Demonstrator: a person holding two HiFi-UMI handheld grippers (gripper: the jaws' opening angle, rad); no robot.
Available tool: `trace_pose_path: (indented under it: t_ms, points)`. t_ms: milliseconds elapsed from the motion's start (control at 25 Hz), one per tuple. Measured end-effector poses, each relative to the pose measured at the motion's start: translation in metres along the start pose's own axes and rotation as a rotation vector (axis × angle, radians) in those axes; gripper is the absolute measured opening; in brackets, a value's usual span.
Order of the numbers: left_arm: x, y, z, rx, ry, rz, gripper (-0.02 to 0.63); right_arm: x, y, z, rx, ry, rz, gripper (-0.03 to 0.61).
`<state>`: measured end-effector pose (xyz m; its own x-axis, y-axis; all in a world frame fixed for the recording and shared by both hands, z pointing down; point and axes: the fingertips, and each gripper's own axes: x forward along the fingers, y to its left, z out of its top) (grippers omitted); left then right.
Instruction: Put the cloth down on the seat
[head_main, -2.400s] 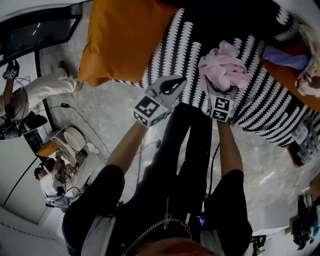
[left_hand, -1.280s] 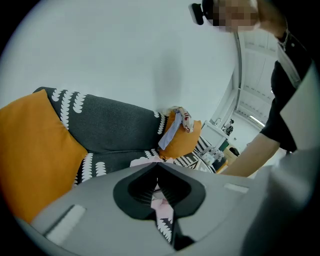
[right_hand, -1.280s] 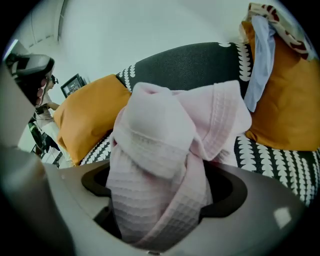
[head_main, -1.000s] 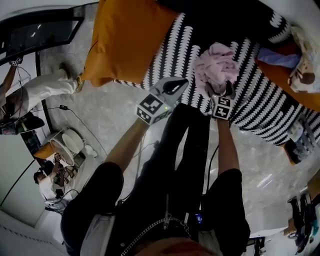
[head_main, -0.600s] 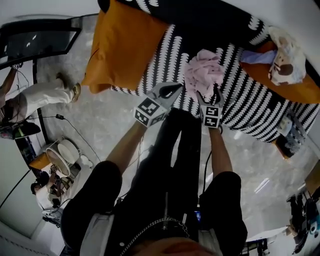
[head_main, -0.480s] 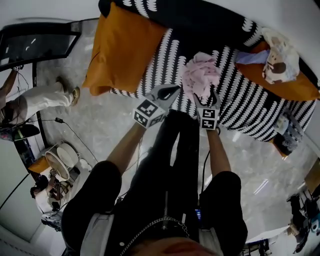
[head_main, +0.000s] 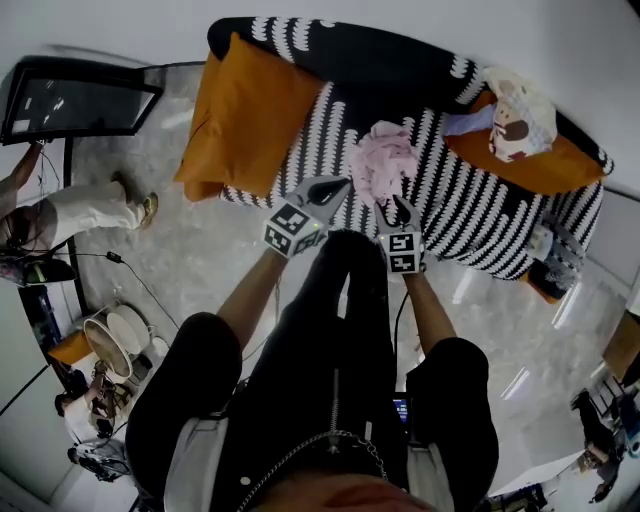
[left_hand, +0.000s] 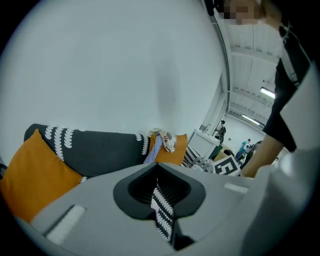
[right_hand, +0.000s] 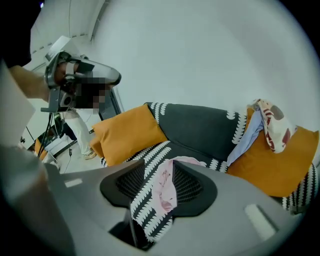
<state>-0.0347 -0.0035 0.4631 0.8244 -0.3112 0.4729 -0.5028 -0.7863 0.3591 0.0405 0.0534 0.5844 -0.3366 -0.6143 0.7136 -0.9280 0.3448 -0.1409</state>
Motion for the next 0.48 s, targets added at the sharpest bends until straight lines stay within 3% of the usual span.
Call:
trace_pose_path:
  t_ms: [360,480]
  points:
    - [-0.024,-0.04,0.043,0.035,-0.061,-0.009,0.009,-0.073,0.015,0.055,-0.022,-0.077,0.025,0.016]
    - [-0.032,-0.053,0.049,0.042,-0.069,-0.005,0.009,-0.097,0.023,0.069,-0.008,-0.107,0.049,0.004]
